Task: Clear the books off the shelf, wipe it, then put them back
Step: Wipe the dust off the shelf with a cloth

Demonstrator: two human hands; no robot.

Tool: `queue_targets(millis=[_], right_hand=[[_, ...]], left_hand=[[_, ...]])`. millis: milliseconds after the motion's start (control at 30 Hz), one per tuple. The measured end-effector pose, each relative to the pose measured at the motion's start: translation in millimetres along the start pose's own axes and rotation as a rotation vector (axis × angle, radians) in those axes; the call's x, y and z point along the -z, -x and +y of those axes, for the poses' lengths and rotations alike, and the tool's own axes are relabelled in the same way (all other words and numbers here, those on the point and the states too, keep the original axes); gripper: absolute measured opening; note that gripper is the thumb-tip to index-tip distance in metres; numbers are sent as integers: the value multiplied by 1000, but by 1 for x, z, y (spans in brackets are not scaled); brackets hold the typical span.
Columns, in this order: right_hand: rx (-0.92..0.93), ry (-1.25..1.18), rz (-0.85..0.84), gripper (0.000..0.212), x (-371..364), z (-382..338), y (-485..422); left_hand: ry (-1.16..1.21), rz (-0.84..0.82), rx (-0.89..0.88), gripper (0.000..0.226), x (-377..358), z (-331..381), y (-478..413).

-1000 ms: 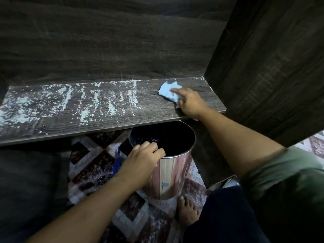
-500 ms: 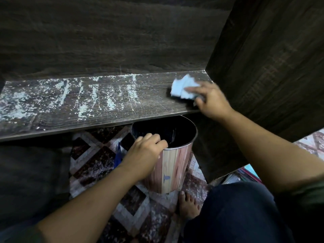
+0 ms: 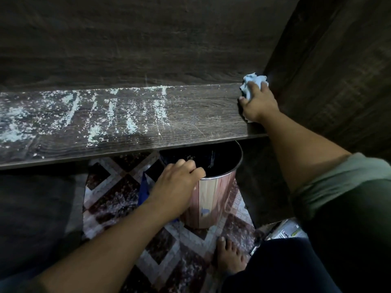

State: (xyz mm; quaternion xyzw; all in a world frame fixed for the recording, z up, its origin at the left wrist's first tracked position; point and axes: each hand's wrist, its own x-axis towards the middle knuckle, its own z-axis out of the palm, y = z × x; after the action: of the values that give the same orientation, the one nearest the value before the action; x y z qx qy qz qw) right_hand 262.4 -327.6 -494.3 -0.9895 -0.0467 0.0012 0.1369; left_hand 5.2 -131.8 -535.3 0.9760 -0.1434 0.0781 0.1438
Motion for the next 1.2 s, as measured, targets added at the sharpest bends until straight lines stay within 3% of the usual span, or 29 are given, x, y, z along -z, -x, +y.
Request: queue_targets(millis=[67,200,267,333,400,500,600,733,933,1033,1100,1200], right_hand=[[-15,-49,32,58,0,-6,9],[186,-226,97,46,-8,-25,34],[139,-403,83,40,-9,-33,38],[85,-453,204,40,-3,-35,33],[107,-203,356,51,4,-25,21],[46,228,130,67,3,-3,6],[3,175,2,69,-6,-2,-2],[-99,-36,78,51,-1,-14,-1],[121,-170,124,40,-11,-39,47],[-26,-19,191,42,3,-41,39],[-60,244,235,51,11,-26,25],[-22,416,10,73,7,-1,14]], left_hand=[[7,1,-12,40,0,1,0],[9,-20,8,37,0,2,-2],[10,-26,11,35,2,3,-4],[6,-38,8,31,5,5,-5],[22,-47,12,30,6,6,-6],[10,-38,28,32,7,6,-5],[-1,-34,37,33,6,3,-5],[-8,-16,25,36,6,2,-4],[9,-33,22,30,9,3,-5],[11,-14,28,29,11,5,-5],[-7,-11,42,31,11,5,-5],[-20,2,37,35,9,2,-4]])
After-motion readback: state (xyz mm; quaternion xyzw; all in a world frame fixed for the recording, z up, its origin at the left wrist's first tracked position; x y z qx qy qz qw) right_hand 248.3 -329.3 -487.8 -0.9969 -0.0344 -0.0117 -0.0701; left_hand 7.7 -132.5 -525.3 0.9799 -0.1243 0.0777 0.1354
